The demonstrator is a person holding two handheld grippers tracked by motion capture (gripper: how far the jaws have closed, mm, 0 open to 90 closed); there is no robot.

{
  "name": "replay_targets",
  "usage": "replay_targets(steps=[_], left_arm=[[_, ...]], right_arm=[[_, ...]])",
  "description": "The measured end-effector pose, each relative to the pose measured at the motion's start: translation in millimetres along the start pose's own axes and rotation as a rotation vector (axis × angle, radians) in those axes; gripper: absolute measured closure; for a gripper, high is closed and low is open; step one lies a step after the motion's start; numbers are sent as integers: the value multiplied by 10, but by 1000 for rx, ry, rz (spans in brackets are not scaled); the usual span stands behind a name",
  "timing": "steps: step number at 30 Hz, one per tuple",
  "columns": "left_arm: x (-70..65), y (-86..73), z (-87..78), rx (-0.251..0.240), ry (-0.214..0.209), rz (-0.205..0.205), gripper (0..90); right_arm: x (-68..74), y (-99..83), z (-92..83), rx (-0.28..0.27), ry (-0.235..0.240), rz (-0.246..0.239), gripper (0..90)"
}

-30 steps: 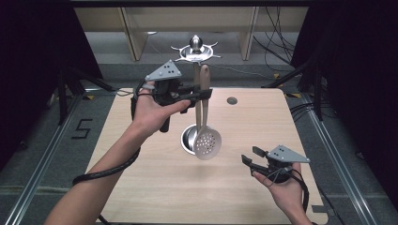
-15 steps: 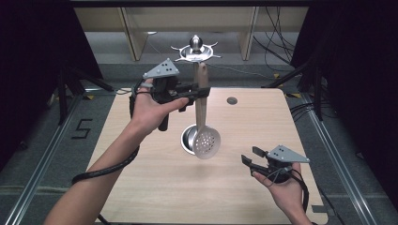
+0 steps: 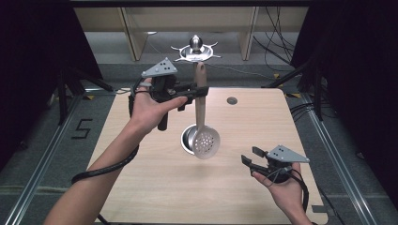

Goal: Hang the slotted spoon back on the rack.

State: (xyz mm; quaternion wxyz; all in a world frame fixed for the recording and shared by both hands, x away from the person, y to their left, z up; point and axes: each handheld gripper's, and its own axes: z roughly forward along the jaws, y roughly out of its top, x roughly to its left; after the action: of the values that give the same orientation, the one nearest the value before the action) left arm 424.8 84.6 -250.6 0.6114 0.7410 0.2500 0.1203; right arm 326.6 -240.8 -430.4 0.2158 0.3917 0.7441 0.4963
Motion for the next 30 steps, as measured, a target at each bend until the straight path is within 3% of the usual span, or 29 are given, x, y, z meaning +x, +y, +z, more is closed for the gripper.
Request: replay_targets(steps=[12, 14, 29, 30], left_arm=[[43, -11, 0, -7, -15, -29, 736], [51, -18, 0, -14, -22, -39, 736], [115, -51, -8, -37, -30, -83, 715], [119, -56, -6, -42, -32, -89, 714]], right_arm=[[3, -2, 1, 13, 3, 4, 454], [-14, -9, 17, -3, 2, -21, 453], [-6, -12, 18, 5, 5, -2, 454], [-19, -15, 23, -1, -2, -24, 454]])
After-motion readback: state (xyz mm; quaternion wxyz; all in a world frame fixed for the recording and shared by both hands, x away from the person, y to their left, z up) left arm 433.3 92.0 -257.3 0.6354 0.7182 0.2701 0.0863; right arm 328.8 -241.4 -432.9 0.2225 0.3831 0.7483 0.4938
